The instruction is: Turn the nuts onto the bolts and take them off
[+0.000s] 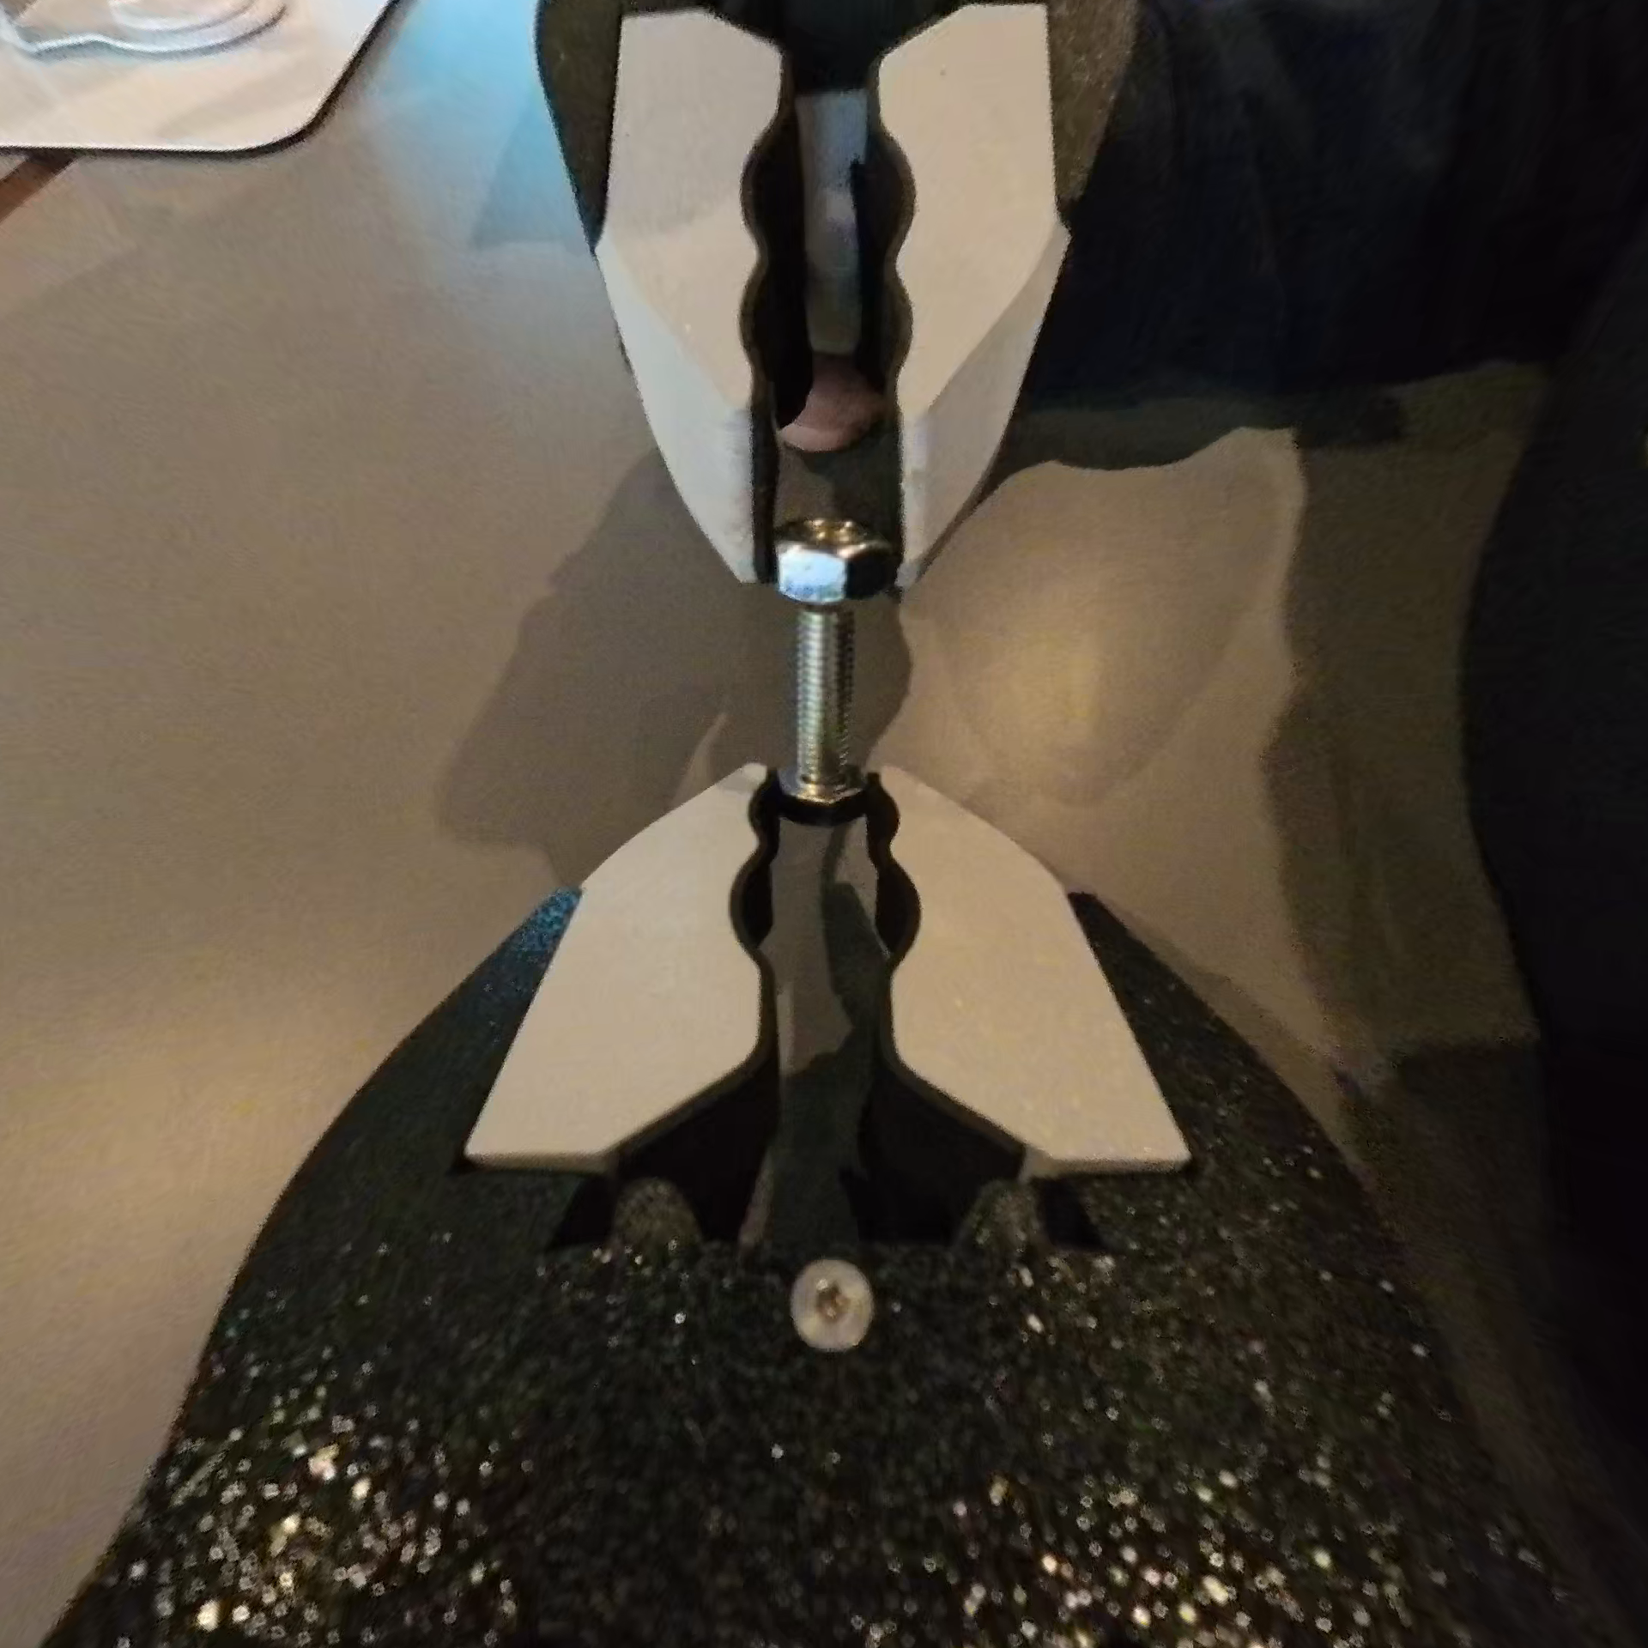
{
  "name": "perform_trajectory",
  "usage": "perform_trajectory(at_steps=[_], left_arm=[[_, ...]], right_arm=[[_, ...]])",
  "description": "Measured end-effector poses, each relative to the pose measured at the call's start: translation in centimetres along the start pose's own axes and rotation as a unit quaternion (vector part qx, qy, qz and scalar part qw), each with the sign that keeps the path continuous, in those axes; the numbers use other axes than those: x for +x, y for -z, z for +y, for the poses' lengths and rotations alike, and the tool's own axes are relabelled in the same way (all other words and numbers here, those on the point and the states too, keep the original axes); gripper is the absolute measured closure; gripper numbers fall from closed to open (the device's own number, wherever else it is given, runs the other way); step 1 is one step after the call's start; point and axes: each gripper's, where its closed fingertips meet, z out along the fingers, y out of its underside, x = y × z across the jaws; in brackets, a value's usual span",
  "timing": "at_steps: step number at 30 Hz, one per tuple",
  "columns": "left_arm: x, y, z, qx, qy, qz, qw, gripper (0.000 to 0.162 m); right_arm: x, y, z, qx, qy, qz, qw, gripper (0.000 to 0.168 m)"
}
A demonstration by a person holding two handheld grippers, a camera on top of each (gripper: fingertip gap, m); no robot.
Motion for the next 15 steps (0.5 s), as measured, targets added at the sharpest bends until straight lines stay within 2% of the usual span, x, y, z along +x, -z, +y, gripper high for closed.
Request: perform_trajectory(at_steps=[1, 11, 15], left_arm=[[0.08, 0.08, -0.09, 0.005, -0.001, 0.003, 1.000, 0.144], [0.79, 0.71, -0.75, 0.036, -0.029, 0.010, 0.999, 0.144], [0.54, 0.85, -0.86, 0.042, -0.033, -0.006, 0.999, 0.144]], right_arm=[[-0.15, -0.06, 0.08, -0.004, -0.001, -0.006, 1.000, 0.150], [-0.73, -0.23, 0.18, -0.011, 0.004, -0.038, 0.999, 0.150], [-0.47, -0.43, -0.13, -0.002, -0.004, -0.020, 1.000, 0.150]])
